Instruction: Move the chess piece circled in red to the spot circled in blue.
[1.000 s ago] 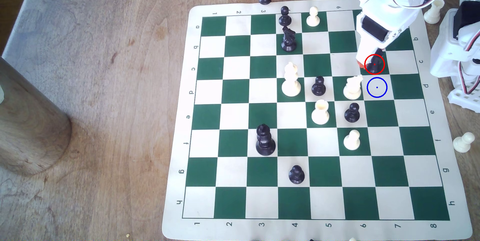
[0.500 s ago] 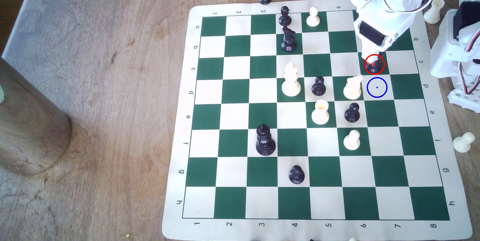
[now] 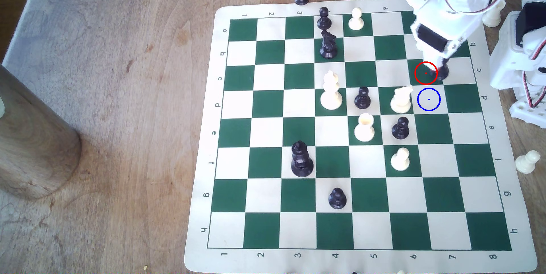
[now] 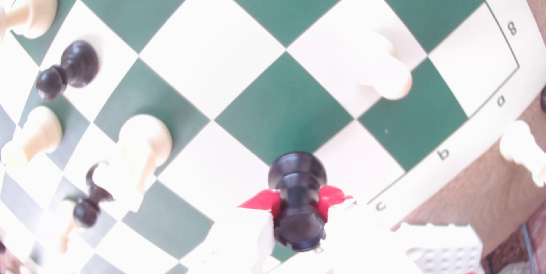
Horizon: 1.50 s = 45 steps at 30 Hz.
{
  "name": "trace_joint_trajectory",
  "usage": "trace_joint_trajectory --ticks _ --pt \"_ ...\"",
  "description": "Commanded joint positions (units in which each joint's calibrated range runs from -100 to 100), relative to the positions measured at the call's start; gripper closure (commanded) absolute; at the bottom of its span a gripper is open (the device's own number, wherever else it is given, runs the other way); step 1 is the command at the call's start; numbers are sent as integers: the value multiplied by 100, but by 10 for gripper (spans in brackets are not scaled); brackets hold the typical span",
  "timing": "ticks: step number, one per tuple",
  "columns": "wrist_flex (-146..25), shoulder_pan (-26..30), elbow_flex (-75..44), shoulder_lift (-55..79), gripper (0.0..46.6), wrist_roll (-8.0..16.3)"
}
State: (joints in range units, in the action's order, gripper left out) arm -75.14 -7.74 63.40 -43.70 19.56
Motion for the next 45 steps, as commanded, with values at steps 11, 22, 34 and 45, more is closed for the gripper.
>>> trace_joint_trajectory --ticks 11,22,34,45 --pt "151 1584 -483 -308 463 342" --pt "561 1764 -57 66 463 298" --pt "757 1686 -3 346 463 269" --pt "790 1537 70 388 463 156"
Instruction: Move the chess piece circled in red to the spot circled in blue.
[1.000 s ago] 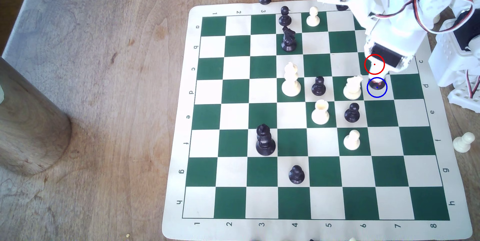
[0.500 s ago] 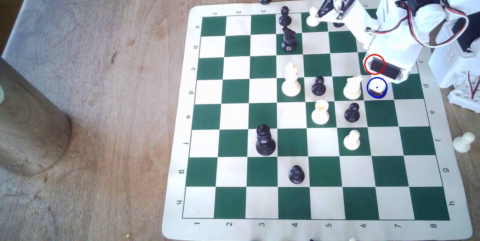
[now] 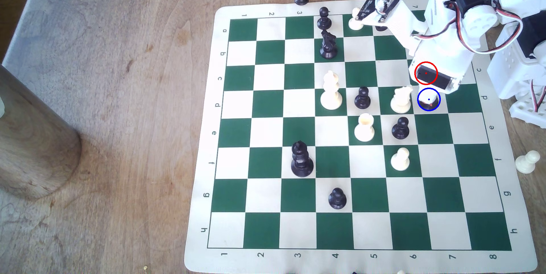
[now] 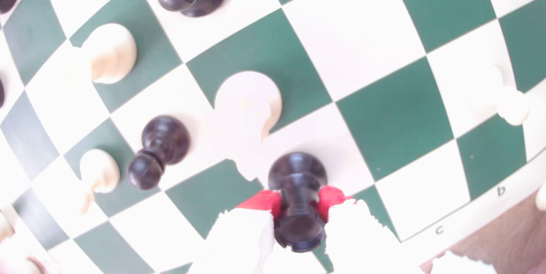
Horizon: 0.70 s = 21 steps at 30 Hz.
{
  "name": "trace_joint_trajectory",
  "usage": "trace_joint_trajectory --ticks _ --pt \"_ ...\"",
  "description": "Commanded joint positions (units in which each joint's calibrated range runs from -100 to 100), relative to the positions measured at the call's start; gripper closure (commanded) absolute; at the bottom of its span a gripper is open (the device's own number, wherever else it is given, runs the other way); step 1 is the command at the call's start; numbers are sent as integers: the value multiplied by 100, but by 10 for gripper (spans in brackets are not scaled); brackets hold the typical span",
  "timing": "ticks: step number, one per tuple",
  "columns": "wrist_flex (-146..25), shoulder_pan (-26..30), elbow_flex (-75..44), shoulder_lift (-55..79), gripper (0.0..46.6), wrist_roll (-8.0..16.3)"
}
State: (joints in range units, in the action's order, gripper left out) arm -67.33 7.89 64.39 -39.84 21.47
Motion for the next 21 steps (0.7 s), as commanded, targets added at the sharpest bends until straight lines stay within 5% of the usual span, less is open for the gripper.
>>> trace_joint_trajectory --ticks 1,13,17,21 --pt "9 -26 -20 28 463 -44" --pt "263 -355 61 215 442 -176" --pt "263 -425 79 291 392 -210" --pt "263 -457 97 274 292 -215"
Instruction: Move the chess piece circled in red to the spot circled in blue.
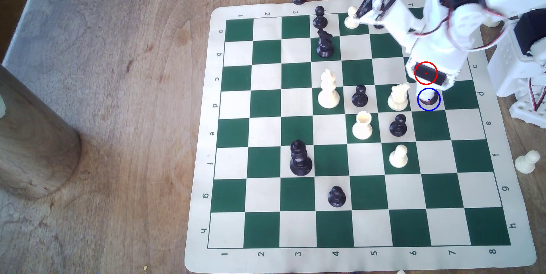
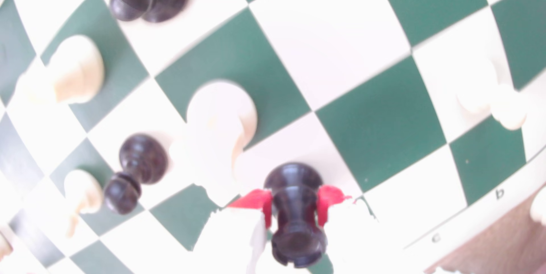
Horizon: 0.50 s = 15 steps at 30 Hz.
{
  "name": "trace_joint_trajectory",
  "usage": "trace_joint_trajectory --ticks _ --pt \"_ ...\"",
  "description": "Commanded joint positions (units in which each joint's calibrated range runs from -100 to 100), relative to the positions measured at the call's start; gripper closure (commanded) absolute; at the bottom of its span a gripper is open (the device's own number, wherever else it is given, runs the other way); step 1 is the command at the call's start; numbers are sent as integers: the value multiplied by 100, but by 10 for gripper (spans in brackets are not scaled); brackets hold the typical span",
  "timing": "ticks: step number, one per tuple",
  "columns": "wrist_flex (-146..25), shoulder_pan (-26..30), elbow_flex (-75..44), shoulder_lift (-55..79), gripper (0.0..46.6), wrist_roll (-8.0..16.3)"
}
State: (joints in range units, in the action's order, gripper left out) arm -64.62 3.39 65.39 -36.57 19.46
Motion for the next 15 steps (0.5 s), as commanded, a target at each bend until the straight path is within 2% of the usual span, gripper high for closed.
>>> trace_joint_trajectory --ticks 1,2,6,15 --pt "-8 -7 -2 -61 279 -15" --pt "-8 -15 16 -86 253 -15" --pt "-106 -38 52 -214 226 -34" --pt "-983 -218 52 -952 203 -215"
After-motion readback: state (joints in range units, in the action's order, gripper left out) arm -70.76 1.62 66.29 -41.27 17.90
